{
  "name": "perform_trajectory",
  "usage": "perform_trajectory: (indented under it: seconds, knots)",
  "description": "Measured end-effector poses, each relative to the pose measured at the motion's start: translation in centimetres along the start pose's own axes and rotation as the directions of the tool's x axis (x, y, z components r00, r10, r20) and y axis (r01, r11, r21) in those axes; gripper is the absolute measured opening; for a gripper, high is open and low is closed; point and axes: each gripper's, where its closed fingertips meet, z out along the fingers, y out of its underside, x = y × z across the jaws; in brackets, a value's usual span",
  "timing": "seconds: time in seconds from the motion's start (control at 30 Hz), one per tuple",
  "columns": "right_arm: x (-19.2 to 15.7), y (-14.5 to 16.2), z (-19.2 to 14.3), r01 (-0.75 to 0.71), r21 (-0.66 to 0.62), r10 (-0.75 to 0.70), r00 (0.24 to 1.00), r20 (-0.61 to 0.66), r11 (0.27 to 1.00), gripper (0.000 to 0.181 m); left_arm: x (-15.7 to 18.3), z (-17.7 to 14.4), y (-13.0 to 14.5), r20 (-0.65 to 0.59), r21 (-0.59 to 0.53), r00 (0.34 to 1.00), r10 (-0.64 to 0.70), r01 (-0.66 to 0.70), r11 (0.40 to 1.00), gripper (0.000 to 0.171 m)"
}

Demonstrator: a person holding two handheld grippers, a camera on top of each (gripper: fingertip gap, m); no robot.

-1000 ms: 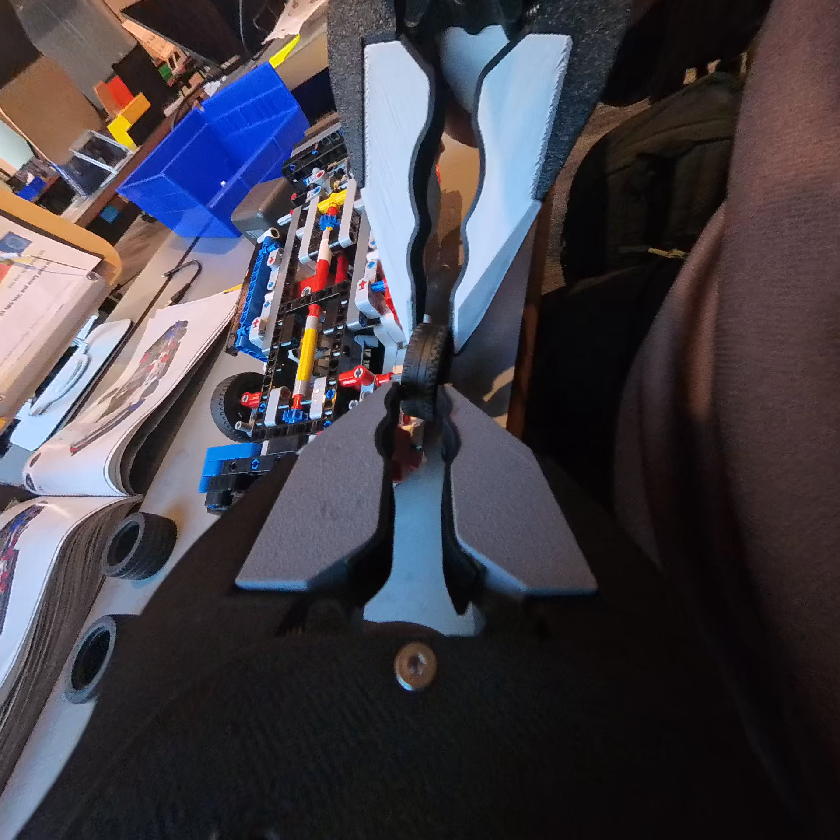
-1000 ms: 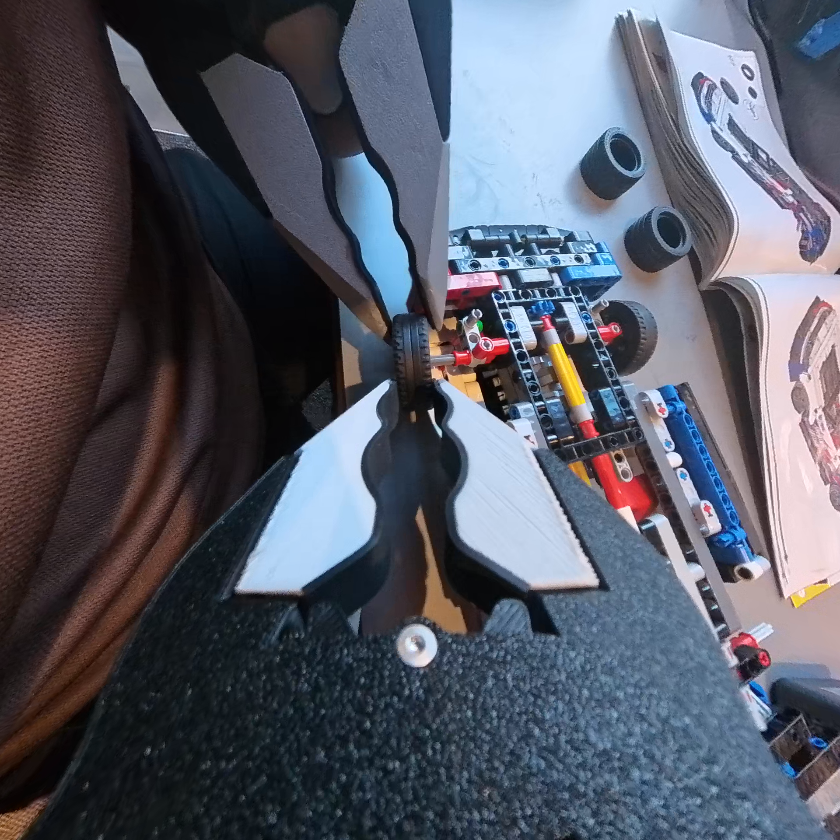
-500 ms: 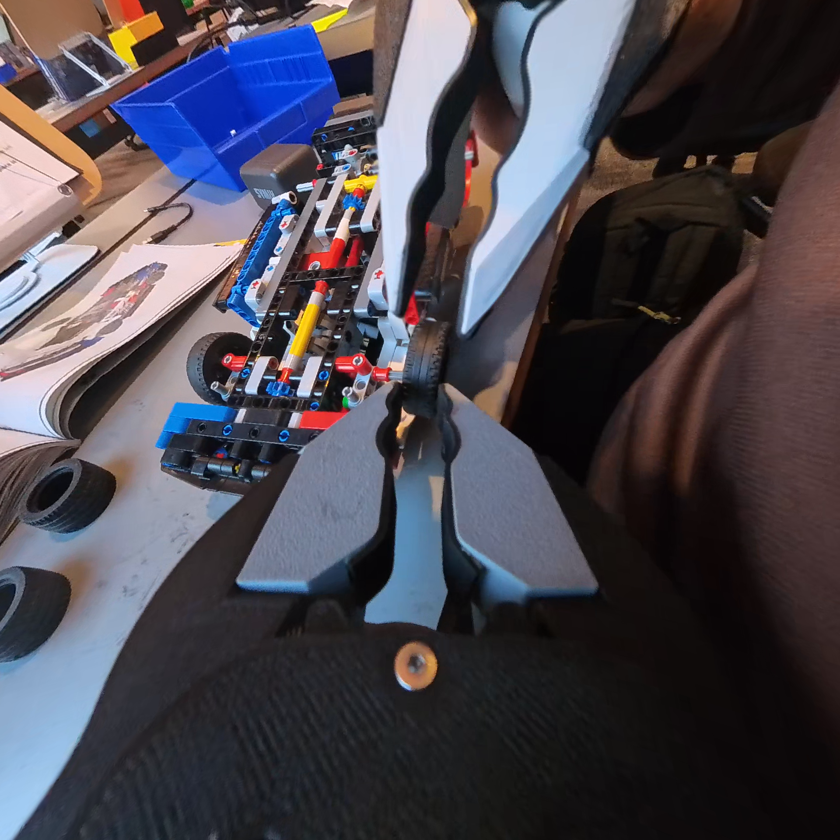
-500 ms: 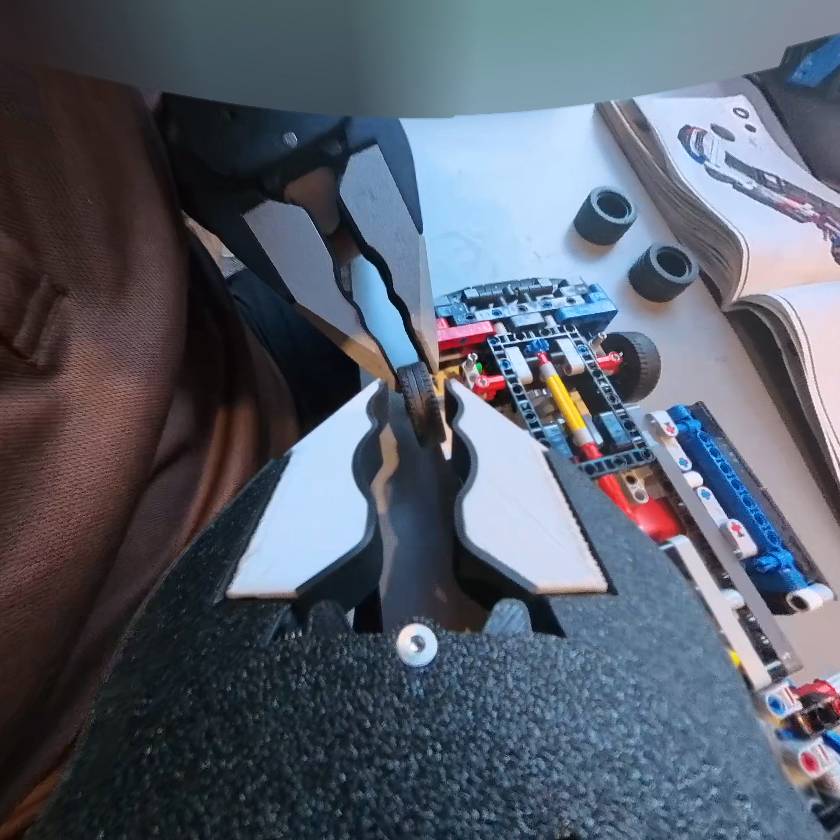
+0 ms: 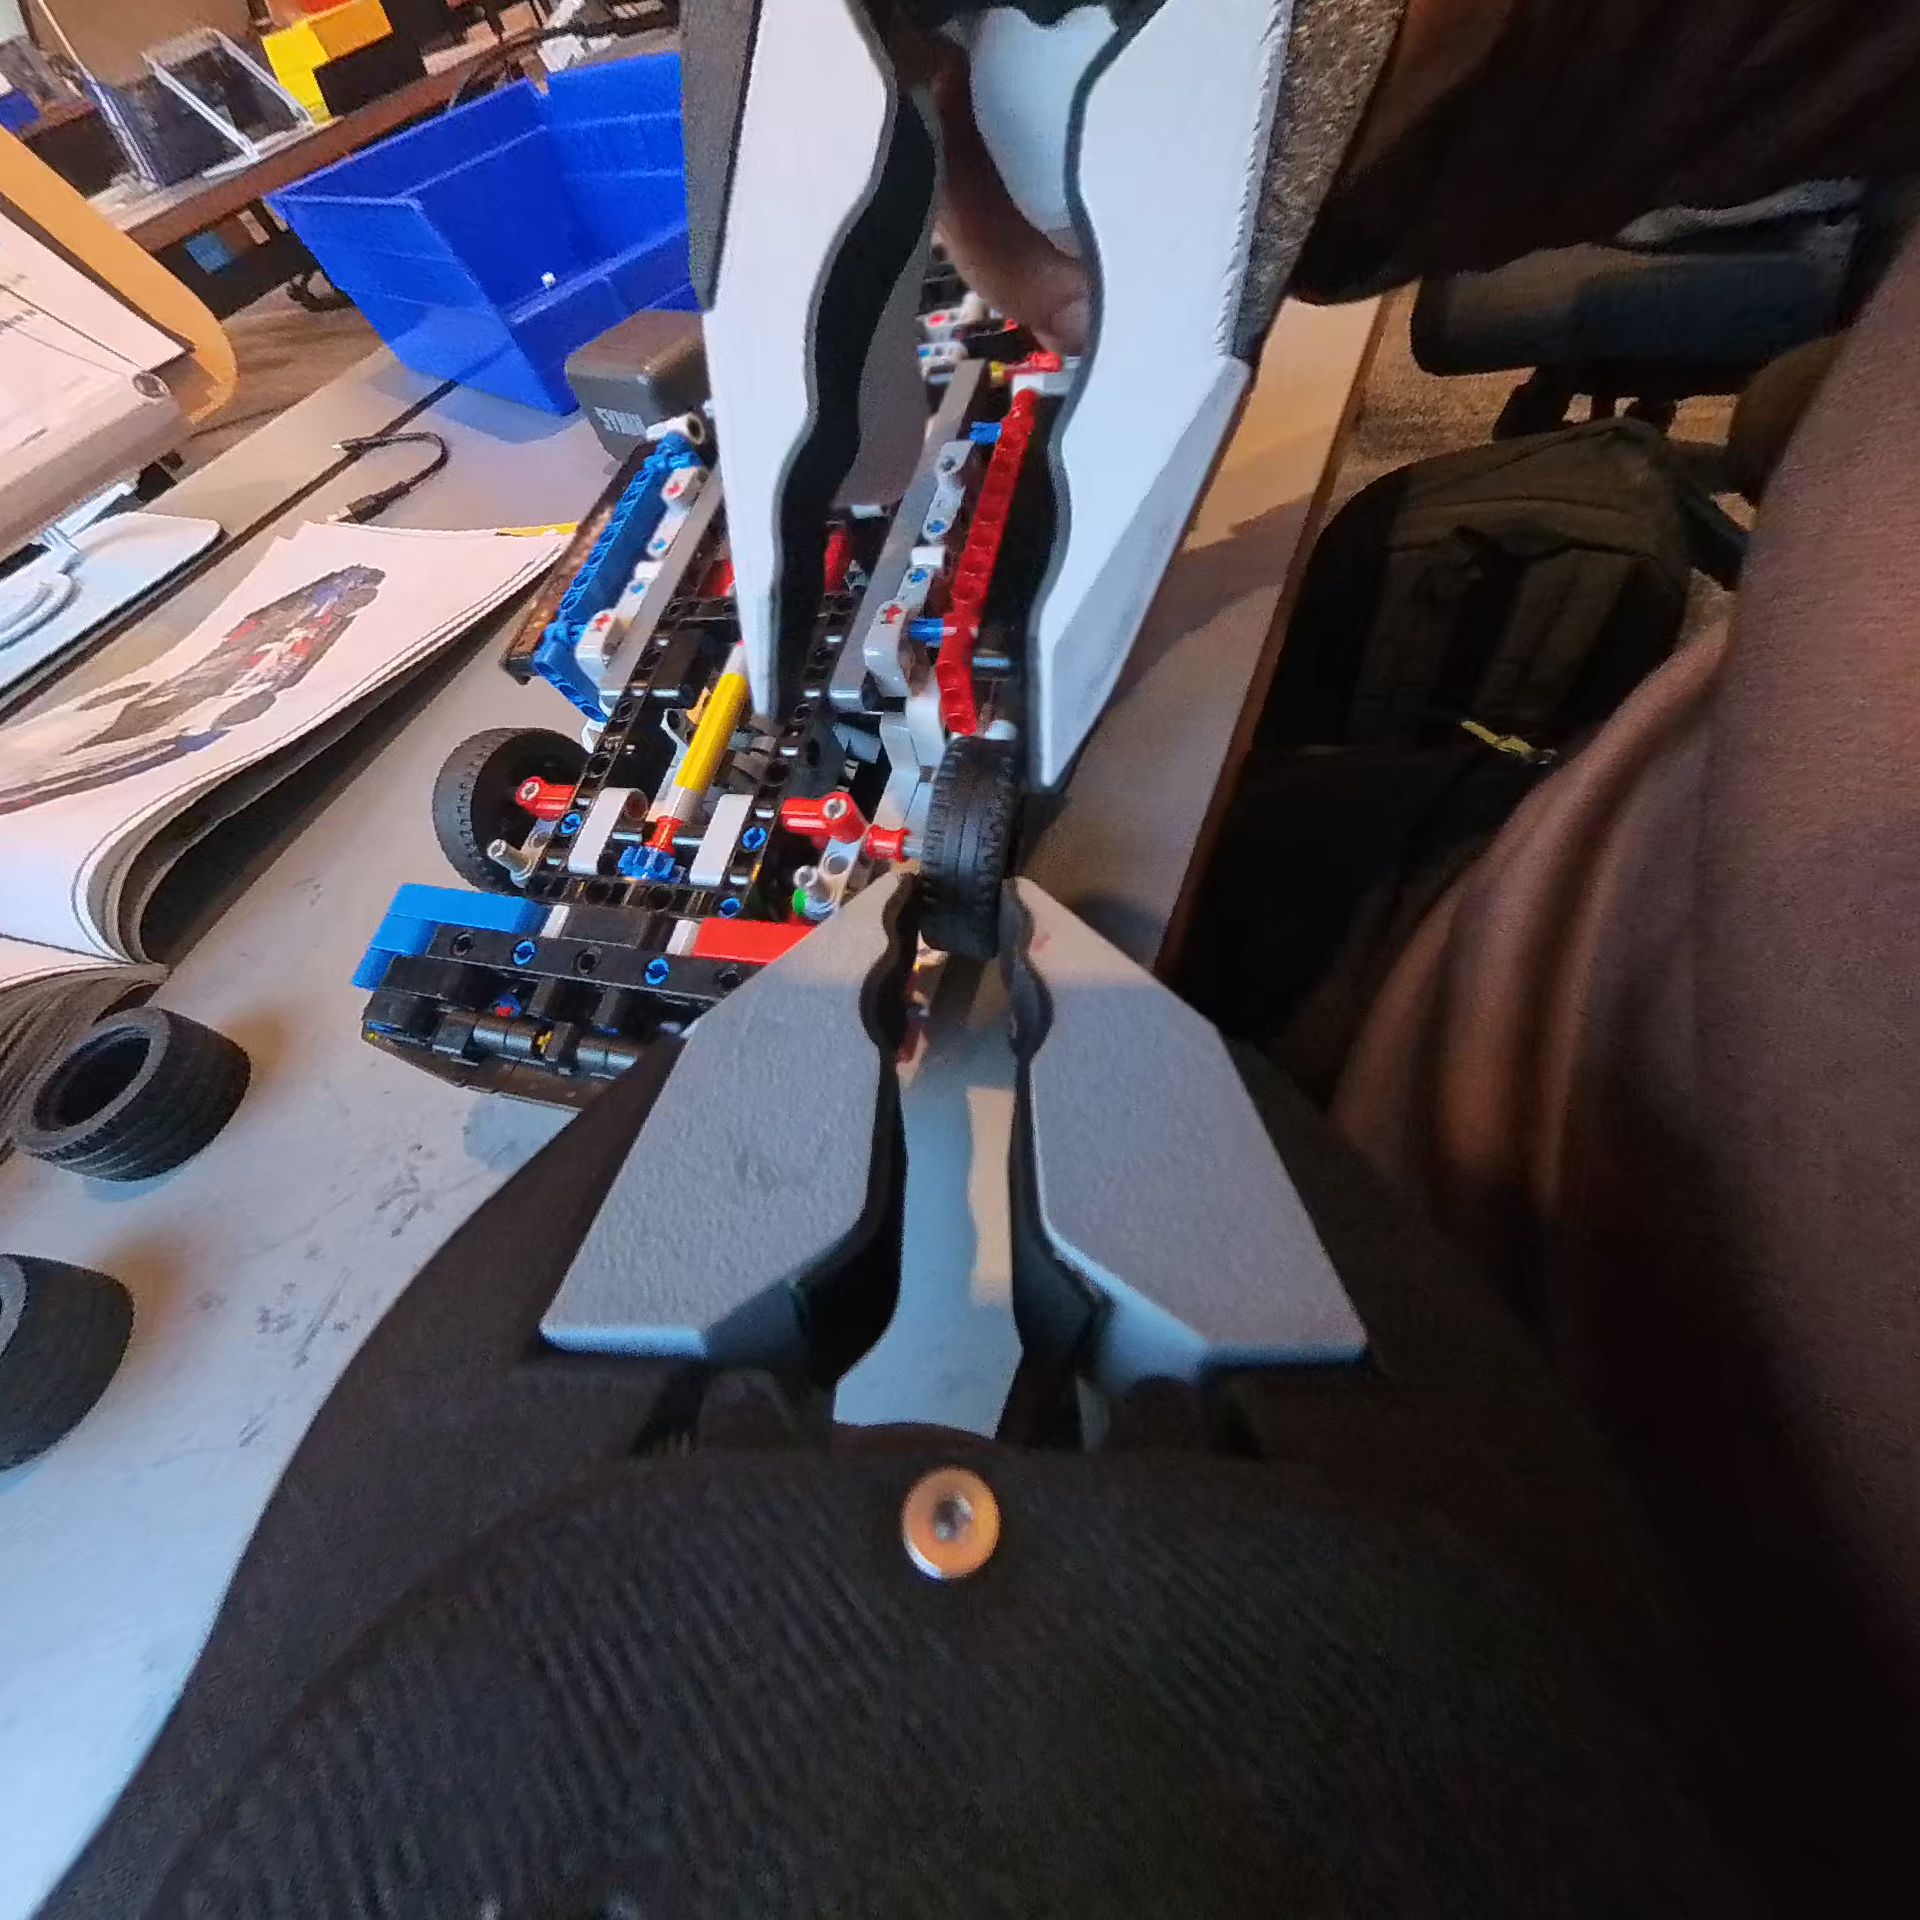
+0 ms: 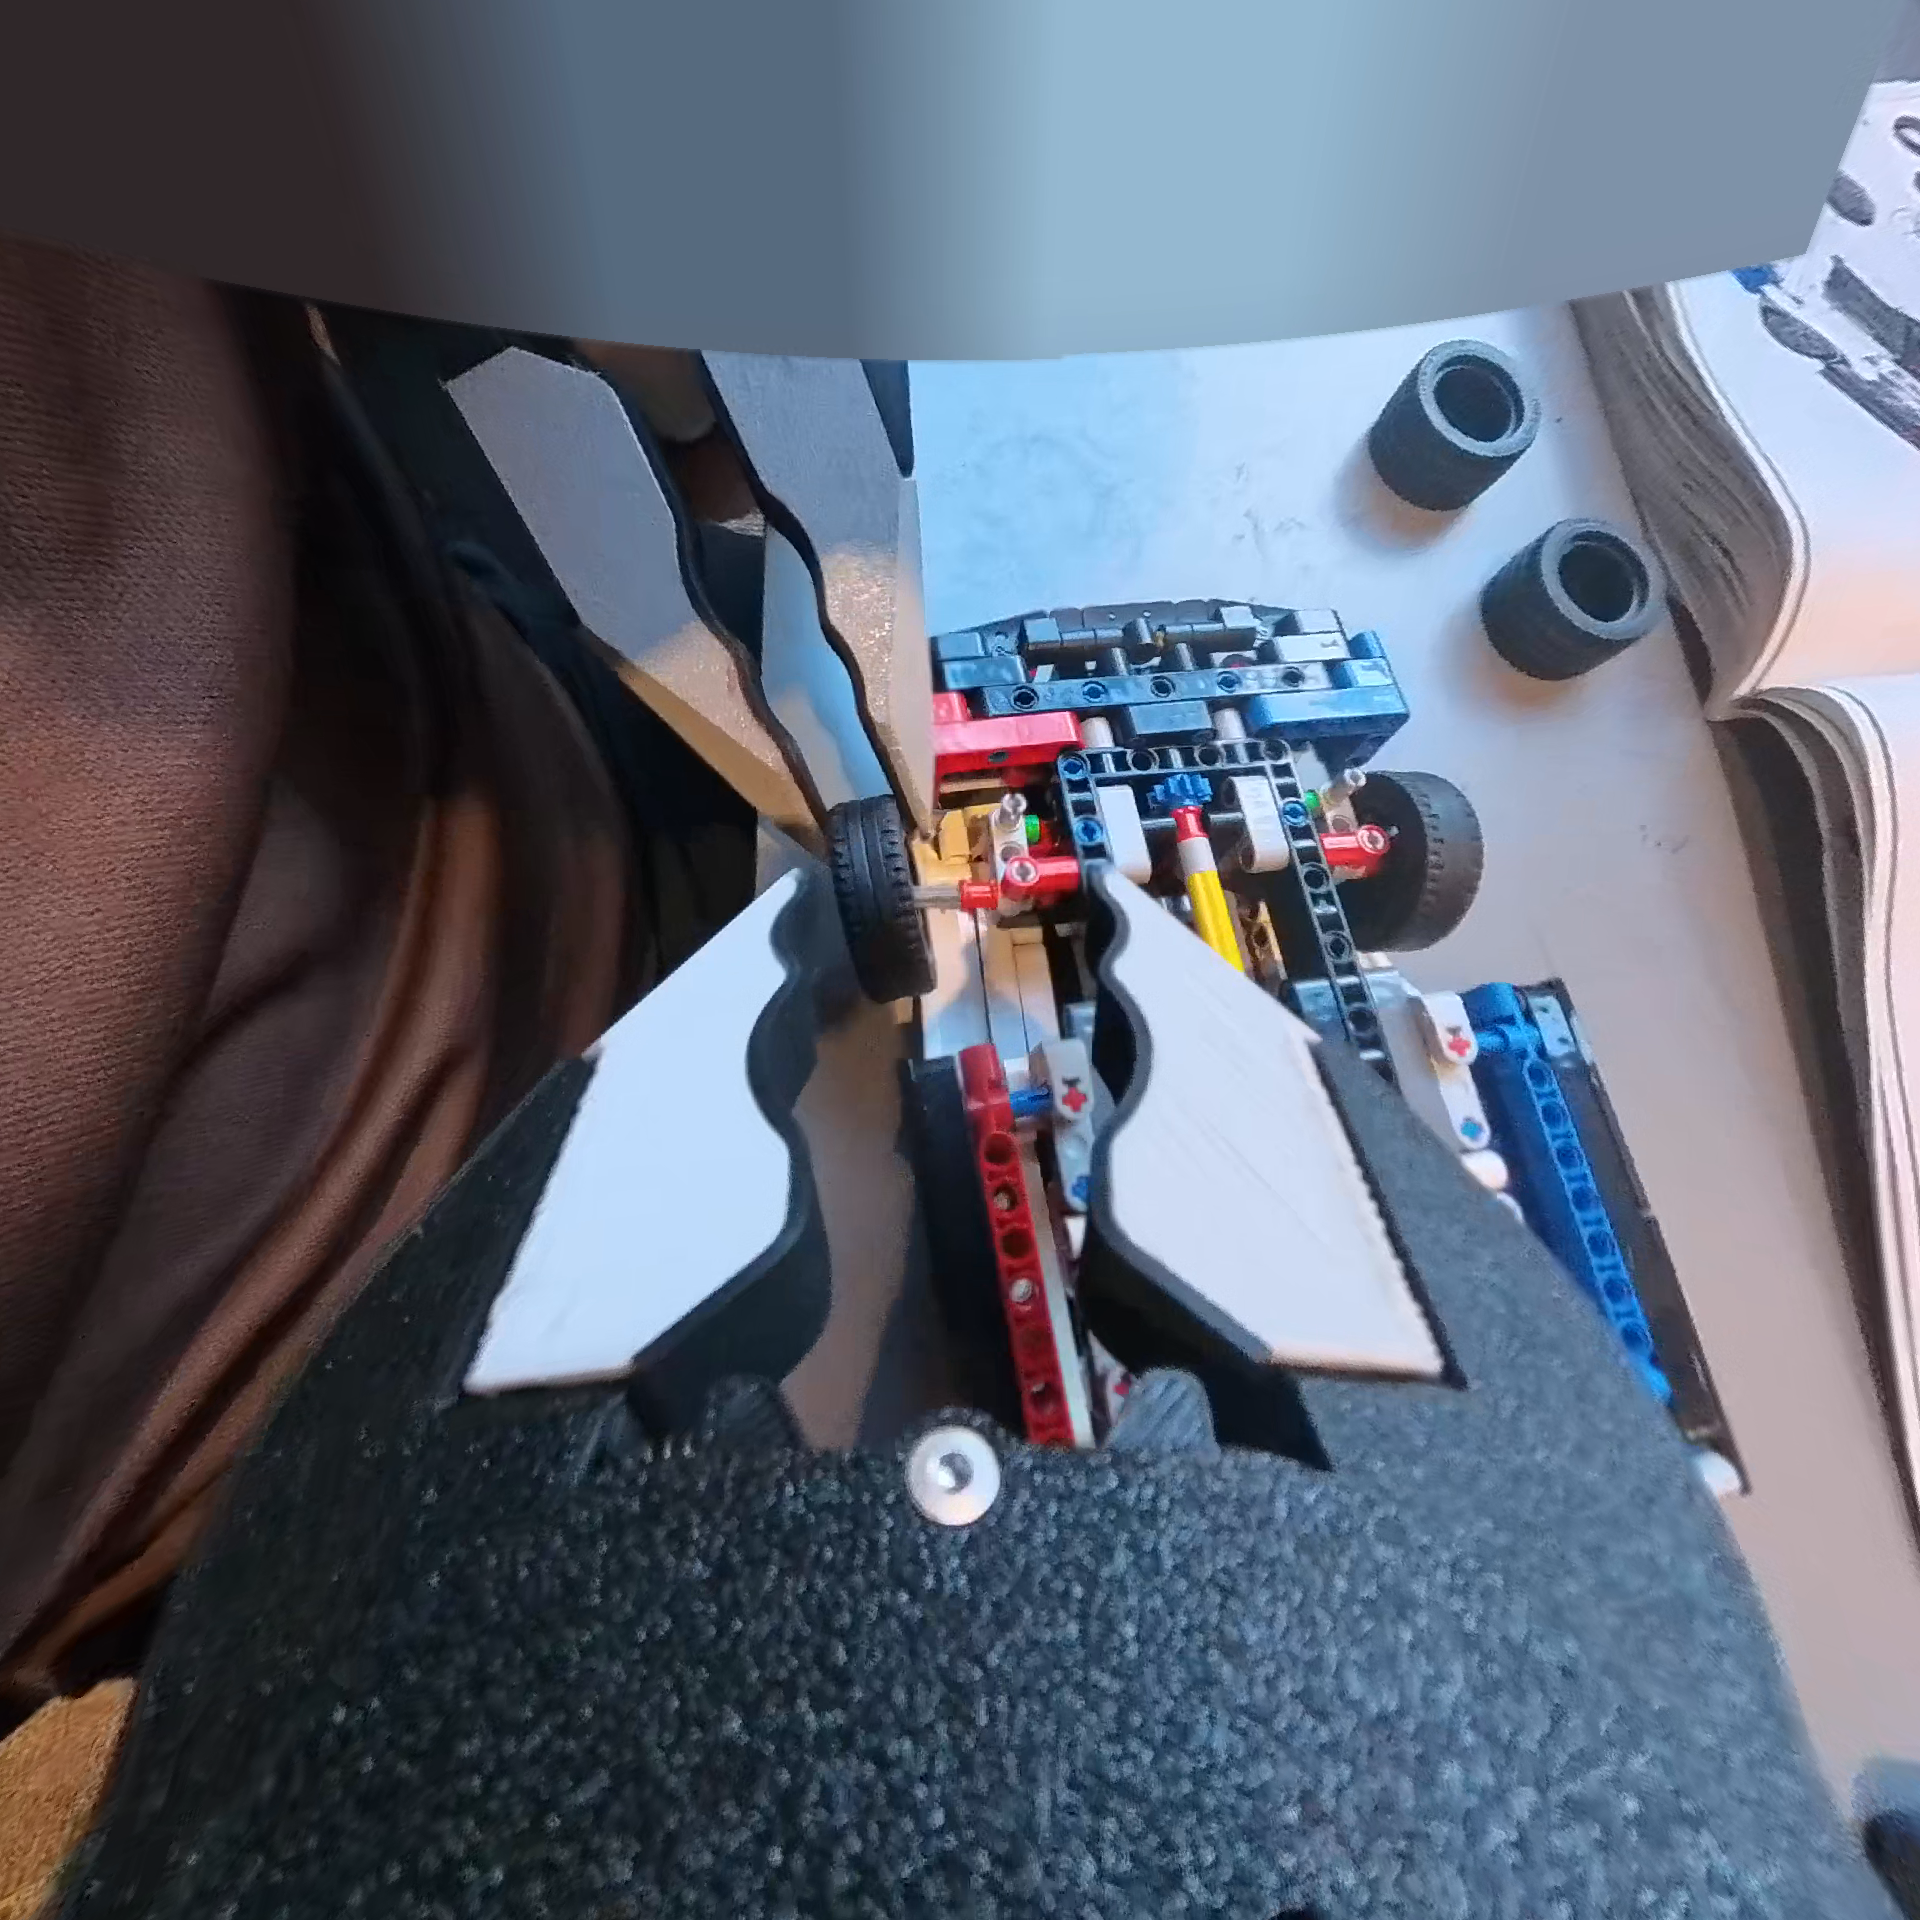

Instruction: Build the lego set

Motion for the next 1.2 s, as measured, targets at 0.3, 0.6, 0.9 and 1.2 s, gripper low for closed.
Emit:
perform_trajectory:
  seconds: [0.3, 0.6, 0.9, 1.2]
  knots:
    - [-0.4, 0.7, 1.3, 0.065, -0.084, -0.058, 0.994, 0.088, 0.994, 0.048, -0.1, -0.1, 0.1, 0.012, 0.009, 1.0, 0.007, -0.007, 1.0, 0.012]
    - [0.6, 0.5, 1.2, 0.08, -0.114, -0.078, 0.997, 0.02, 0.99, 0.055, -0.1, 0.1, 0.0, 0.001, 0.008, 1.0, -0.014, 0.014, 1.0, 0.012]
    - [0.8, 1.2, 1.6, 0.044, -0.157, -0.038, 0.998, 0.046, 0.987, 0.055, -0.2, 0.3, 0.0, 0.004, 0.001, 1.0, -0.024, 0.024, 1.0, 0.012]
    - [1.0, 2.0, 2.0, 0.041, -0.196, -0.032, 0.998, 0.05, 0.98, 0.056, -0.3, 0.4, 0.0, -0.006, -0.008, 0.999, -0.047, 0.047, 0.999, 0.012]
